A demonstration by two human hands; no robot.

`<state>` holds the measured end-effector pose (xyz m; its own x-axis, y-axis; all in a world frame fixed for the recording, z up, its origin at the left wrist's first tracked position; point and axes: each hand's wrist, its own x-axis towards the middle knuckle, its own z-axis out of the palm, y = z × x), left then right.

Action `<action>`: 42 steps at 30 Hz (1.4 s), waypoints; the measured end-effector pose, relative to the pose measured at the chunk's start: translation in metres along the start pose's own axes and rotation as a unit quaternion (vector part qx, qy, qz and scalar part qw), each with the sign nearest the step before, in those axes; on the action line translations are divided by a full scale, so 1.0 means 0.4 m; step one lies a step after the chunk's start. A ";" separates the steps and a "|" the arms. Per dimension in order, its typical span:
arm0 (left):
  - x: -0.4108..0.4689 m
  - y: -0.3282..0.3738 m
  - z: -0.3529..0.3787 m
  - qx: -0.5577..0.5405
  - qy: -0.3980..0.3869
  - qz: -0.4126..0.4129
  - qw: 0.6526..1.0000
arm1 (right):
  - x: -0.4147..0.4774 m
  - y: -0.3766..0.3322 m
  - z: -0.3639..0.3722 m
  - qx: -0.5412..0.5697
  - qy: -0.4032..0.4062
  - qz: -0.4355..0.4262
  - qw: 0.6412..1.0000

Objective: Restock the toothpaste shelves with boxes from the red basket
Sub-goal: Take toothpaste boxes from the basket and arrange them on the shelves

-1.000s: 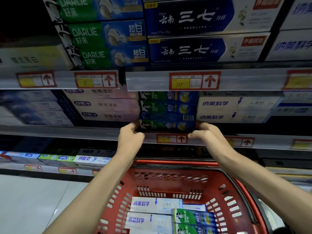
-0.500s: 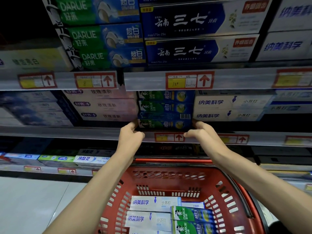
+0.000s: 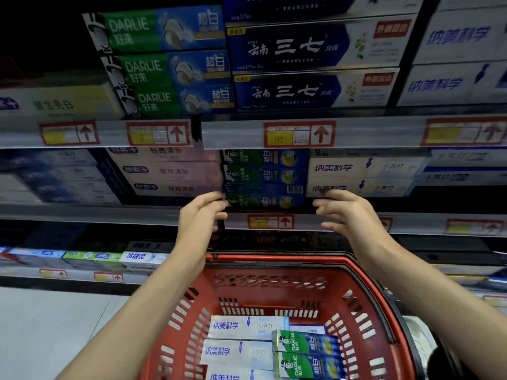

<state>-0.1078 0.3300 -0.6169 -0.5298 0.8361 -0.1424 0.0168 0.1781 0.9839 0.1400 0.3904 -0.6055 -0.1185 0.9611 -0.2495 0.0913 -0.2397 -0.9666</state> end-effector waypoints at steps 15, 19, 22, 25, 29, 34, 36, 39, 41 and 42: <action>-0.184 -0.015 -0.002 -0.232 -0.149 -0.110 0.955 | -0.155 -0.014 -0.077 0.128 -0.131 0.014 0.983; -0.208 -0.023 -0.011 -0.231 -0.154 -0.105 0.955 | -0.181 -0.006 -0.086 0.117 -0.123 0.004 0.986; -0.211 -0.025 -0.018 -0.226 -0.160 -0.101 0.956 | -0.198 0.003 -0.098 0.126 -0.109 -0.005 0.986; -0.208 -0.034 -0.017 -0.219 -0.162 -0.105 0.956 | -0.205 0.004 -0.104 0.131 -0.112 -0.010 0.985; -0.203 -0.072 0.003 -0.188 -0.163 -0.114 0.962 | -0.199 0.005 -0.100 0.135 -0.120 -0.001 0.984; -0.196 -0.192 0.073 -0.041 -0.197 -0.138 0.970 | -0.191 0.014 -0.099 0.132 -0.122 0.033 0.983; -0.195 -0.264 0.103 0.032 -0.196 -0.154 0.968 | -0.188 0.015 -0.100 0.129 -0.120 0.041 0.984; -0.198 -0.385 0.132 0.135 -0.188 -0.174 0.957 | -0.180 0.014 -0.103 0.126 -0.114 0.058 0.984; -0.197 -0.467 0.144 0.185 -0.185 -0.180 0.948 | -0.174 0.012 -0.110 0.128 -0.114 0.063 0.983; -0.194 -0.507 0.149 0.206 -0.182 -0.185 0.944 | -0.170 0.011 -0.114 0.129 -0.111 0.064 0.983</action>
<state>-0.0195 0.2599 -0.8120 -0.2391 0.7863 -0.5698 0.2546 0.6170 0.7446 0.1936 0.3303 -0.5900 -0.3385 0.8737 -0.3495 -0.1300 -0.4113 -0.9022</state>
